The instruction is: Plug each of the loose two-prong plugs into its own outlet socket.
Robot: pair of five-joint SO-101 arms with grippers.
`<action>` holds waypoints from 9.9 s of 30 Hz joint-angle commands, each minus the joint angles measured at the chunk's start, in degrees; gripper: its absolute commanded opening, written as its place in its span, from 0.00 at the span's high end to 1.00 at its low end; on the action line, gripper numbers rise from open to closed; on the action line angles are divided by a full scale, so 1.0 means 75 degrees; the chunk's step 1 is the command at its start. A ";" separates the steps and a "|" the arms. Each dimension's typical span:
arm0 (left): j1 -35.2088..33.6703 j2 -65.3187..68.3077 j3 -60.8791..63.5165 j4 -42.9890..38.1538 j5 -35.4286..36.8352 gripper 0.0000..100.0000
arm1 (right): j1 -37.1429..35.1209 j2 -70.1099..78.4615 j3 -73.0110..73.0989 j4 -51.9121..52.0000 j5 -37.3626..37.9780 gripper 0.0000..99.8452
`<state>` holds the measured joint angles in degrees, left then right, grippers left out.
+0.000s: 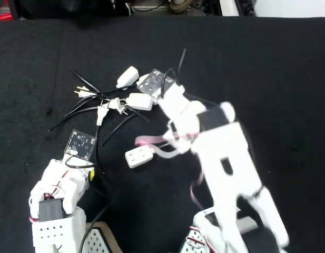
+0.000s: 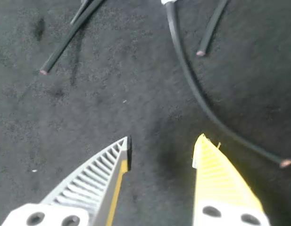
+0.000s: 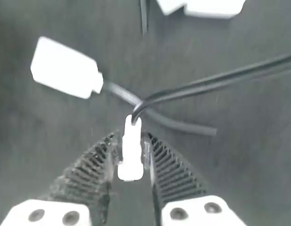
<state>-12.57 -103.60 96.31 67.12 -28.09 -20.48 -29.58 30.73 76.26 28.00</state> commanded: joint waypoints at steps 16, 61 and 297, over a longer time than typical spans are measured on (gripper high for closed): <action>0.1870 -0.0059 -0.1190 -0.3071 0.3434 0.77 | -0.2801 -0.5785 0.6687 -0.6295 -0.0797 0.99; -0.2280 -0.0059 0.0135 -0.1430 0.0750 0.77 | -0.2391 -0.2221 0.5210 -0.6646 -0.3950 0.99; -0.1354 -0.0047 -0.0064 -0.0481 0.0715 0.77 | -0.2755 0.2714 0.3206 -0.5615 -0.2040 0.46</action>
<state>-22.95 -103.60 95.96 63.96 -22.11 -43.52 -14.73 60.26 34.59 10.07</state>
